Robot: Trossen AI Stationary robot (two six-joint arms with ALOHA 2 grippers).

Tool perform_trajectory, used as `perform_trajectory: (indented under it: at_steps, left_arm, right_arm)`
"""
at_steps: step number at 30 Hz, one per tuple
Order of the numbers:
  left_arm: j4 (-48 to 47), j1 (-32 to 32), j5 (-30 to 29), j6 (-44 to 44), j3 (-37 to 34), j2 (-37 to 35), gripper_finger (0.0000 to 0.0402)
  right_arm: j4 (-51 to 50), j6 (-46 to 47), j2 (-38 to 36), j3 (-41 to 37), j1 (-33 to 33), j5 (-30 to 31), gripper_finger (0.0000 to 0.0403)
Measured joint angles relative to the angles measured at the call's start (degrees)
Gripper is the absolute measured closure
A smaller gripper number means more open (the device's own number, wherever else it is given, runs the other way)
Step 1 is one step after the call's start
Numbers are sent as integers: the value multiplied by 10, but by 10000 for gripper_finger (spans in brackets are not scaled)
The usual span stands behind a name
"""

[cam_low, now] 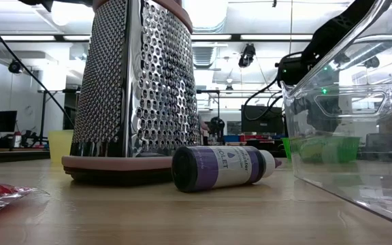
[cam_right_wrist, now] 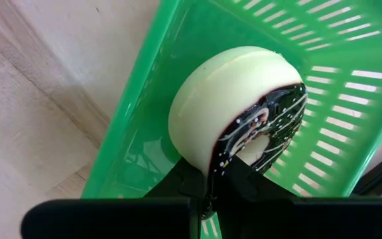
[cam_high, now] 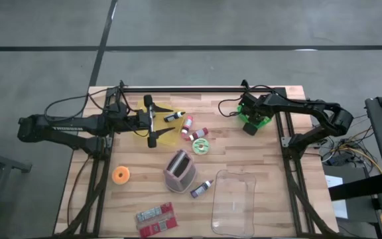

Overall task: Pick & Place Food Item
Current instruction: Put the black donut into the green bin, then put the red food coloring into the yellow bin

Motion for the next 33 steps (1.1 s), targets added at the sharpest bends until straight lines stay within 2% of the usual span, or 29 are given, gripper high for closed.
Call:
perform_trajectory:
  at_steps: [6, 16, 20, 28, 33]
  left_arm:
    - [0, 0, 0, 0, 0, 0, 106]
    - [0, 0, 0, 0, 0, 0, 106]
    - [0, 0, 0, 0, 0, 0, 106]
    - [0, 0, 0, 0, 0, 0, 106]
    - [-4, 0, 0, 0, 0, 0, 106]
  right_arm:
    - [1, 2, 0, 0, 0, 0, 354]
    - [-5, 7, 0, 0, 0, 7, 224]
    - [-15, 10, 0, 1, 1, 32, 186]
    - [-53, 18, 0, 34, 1, 32, 150]
    - [-74, 20, -1, 65, 2, -17, 148]
